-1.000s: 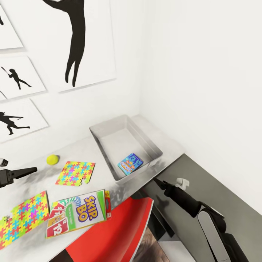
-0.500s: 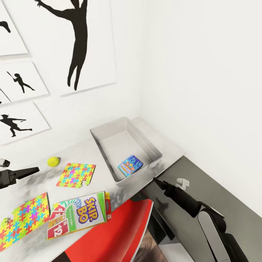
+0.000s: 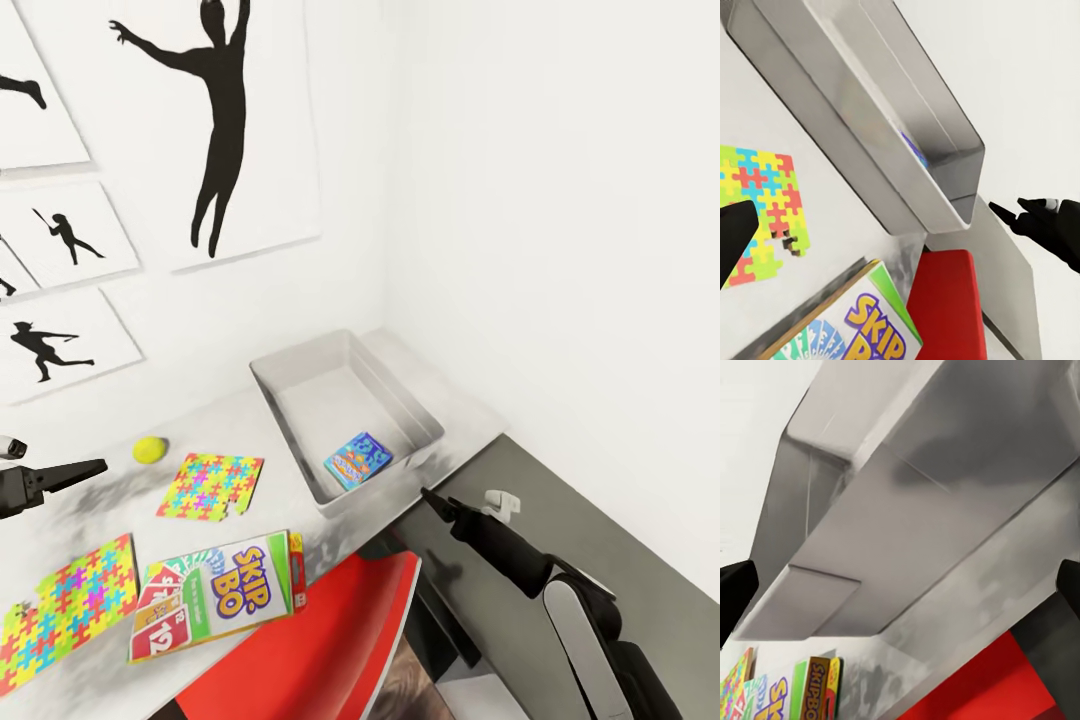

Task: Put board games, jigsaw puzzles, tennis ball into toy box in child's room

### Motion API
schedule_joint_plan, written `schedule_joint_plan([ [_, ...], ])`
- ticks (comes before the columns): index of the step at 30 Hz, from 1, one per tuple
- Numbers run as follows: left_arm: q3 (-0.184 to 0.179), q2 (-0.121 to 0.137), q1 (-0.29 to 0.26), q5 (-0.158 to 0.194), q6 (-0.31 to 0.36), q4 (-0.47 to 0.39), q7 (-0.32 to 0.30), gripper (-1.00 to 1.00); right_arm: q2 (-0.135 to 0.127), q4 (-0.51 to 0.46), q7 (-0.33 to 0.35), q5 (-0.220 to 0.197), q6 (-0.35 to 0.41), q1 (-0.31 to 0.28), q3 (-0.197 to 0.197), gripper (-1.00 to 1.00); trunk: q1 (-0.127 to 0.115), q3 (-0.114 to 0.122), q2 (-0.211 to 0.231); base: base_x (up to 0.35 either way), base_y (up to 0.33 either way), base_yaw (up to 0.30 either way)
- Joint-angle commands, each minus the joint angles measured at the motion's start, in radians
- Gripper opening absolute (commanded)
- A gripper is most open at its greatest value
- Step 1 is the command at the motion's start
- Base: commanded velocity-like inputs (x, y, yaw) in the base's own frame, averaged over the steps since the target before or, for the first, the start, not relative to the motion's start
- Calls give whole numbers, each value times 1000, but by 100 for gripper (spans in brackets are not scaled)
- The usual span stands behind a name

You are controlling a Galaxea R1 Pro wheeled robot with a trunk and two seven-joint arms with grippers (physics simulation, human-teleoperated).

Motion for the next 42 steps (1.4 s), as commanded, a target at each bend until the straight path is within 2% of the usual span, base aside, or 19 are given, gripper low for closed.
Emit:
schedule_joint_plan([
  [1,0,0,-1,-1,11,0,-5,100,0,-1,0,-7,7,-1,-1,100,0,0,-1,0,0,0],
  [42,-1,-4,2,-1,-15,5,-5,100,5,-1,-2,-8,4,-1,-1,100,0,68,-1,0,0,0],
])
